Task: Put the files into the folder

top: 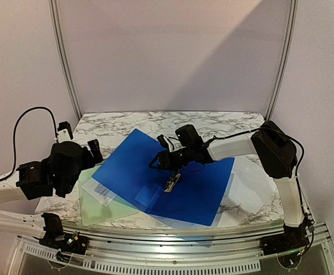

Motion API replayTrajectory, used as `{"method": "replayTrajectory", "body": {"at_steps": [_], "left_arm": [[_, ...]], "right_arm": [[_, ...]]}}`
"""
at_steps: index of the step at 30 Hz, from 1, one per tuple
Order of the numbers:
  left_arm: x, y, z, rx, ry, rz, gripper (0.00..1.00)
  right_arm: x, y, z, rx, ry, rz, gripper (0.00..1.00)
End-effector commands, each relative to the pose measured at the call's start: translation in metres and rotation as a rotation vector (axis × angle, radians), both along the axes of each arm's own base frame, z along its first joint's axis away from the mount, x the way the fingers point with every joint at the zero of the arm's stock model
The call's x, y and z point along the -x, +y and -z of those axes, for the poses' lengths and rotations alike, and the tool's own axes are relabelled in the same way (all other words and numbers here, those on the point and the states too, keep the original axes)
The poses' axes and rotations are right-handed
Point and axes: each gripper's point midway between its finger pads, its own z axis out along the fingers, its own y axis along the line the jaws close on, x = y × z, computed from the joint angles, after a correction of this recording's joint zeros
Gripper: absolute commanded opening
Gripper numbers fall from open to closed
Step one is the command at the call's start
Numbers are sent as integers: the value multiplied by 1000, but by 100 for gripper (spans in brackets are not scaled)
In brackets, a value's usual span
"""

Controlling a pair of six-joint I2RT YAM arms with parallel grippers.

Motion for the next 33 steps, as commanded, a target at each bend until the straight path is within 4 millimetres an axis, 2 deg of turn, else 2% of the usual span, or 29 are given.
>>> {"method": "replayTrajectory", "body": {"at_steps": [1,4,7,10,18,25,30,33], "left_arm": [[-5,-49,-30,-79,-10,291,99],[-5,-94,-23,-130,6,494,99],[-3,-132,5,-170,70,655,99],[1,-156,36,-166,131,748,100],[11,-188,100,-177,200,907,99],[10,-206,163,-253,332,939,99],[14,-219,185,-316,368,958,100],[18,-225,193,-345,382,968,99]], "right_arm": [[-8,-3,17,36,-25,15,56],[-7,-5,22,54,-27,15,57],[-6,-8,23,65,-33,15,57],[-6,-10,17,65,-43,17,57],[-15,-20,-4,45,-49,38,56],[-33,-36,-26,39,-52,97,57],[-44,-53,-42,78,-67,134,58],[-50,-70,-49,138,-93,168,61]]}}
